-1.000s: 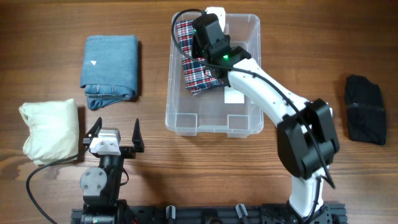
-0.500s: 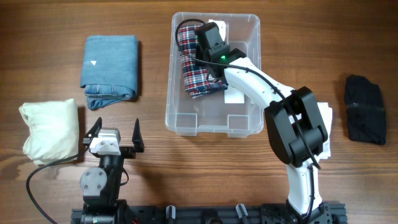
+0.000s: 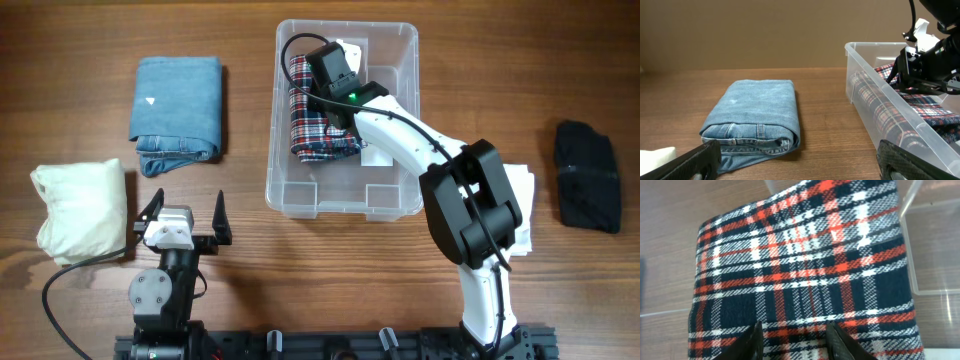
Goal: Pack container
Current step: 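Lower the plaid cloth into the container's left side and release, then move the right gripper to the black garment on the right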
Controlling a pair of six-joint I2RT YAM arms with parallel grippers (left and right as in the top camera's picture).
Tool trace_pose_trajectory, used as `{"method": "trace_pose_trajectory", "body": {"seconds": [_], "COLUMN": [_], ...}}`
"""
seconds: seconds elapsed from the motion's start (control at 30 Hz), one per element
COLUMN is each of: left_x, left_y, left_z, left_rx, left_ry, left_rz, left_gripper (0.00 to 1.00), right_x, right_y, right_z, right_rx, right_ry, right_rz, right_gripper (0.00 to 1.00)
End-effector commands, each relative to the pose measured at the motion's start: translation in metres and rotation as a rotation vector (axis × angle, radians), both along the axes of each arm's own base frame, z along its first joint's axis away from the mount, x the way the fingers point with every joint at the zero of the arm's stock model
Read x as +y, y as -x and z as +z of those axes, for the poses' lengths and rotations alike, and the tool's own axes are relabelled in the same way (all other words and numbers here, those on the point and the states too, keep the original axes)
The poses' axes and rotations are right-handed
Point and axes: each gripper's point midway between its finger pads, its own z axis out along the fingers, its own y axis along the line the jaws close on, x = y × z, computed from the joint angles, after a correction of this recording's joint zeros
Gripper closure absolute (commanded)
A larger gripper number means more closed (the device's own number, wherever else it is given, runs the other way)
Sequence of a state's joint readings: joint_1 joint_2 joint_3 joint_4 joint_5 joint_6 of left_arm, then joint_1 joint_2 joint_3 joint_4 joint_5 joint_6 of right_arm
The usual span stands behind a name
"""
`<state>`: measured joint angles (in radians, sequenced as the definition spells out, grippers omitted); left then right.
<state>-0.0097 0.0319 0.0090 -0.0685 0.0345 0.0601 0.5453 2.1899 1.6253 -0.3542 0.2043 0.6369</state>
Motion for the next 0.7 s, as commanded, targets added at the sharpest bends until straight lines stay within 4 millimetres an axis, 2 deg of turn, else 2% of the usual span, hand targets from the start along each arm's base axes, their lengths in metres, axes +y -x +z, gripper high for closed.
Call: {"method": "trace_pose_trajectory", "body": {"seconds": [0.0, 0.1, 0.17, 0.2, 0.27, 0.33, 0.37, 0.4, 0.43, 0.47, 0.53, 0.57, 0.6, 0.63, 0.67], "left_x": [0.002, 0.002, 0.002, 0.002, 0.002, 0.002, 0.002, 0.002, 0.002, 0.002, 0.002, 0.002, 0.002, 0.002, 0.002], "left_y": [0.000, 0.000, 0.000, 0.000, 0.000, 0.000, 0.000, 0.000, 0.000, 0.000, 0.000, 0.000, 0.000, 0.000, 0.000], "left_z": [-0.003, -0.003, -0.003, -0.003, -0.003, -0.003, -0.003, -0.003, -0.003, -0.003, -0.003, -0.003, -0.003, -0.003, -0.003], "left_rx": [0.008, 0.008, 0.008, 0.008, 0.008, 0.008, 0.008, 0.008, 0.008, 0.008, 0.008, 0.008, 0.008, 0.008, 0.008], "left_ry": [-0.014, -0.014, -0.014, -0.014, -0.014, -0.014, -0.014, -0.014, -0.014, -0.014, -0.014, -0.014, -0.014, -0.014, -0.014], "left_rz": [0.009, 0.009, 0.009, 0.009, 0.009, 0.009, 0.009, 0.009, 0.009, 0.009, 0.009, 0.009, 0.009, 0.009, 0.009], "left_gripper": [0.00, 0.00, 0.00, 0.00, 0.00, 0.00, 0.00, 0.00, 0.00, 0.00, 0.00, 0.00, 0.00, 0.00, 0.00], "right_x": [0.009, 0.003, -0.001, -0.003, -0.011, -0.031, -0.045, -0.069, -0.091, -0.106, -0.140, -0.169, -0.198, -0.218, -0.244], "right_y": [0.000, -0.004, -0.006, -0.007, -0.006, 0.002, 0.007, 0.018, 0.030, 0.038, 0.056, 0.071, 0.085, 0.095, 0.109], "right_z": [0.015, 0.027, 0.049, 0.066, 0.115, 0.170, 0.193, 0.224, 0.246, 0.258, 0.277, 0.283, 0.284, 0.284, 0.282], "right_rx": [-0.009, -0.045, -0.093, -0.124, -0.213, -0.311, -0.346, -0.385, -0.406, -0.414, -0.403, -0.376, -0.341, -0.316, -0.285], "right_ry": [-0.068, -0.044, -0.024, -0.022, -0.019, 0.019, 0.041, 0.065, 0.082, 0.087, 0.074, 0.046, 0.033, 0.028, 0.022], "right_rz": [-0.020, -0.035, -0.028, -0.021, -0.020, -0.042, -0.072, -0.129, -0.174, -0.200, -0.269, -0.356, -0.443, -0.504, -0.597], "right_gripper": [0.59, 0.55, 0.50, 0.46, 0.43, 0.39, 0.38, 0.36, 0.34, 0.33, 0.31, 0.30, 0.29, 0.27, 0.23]}}
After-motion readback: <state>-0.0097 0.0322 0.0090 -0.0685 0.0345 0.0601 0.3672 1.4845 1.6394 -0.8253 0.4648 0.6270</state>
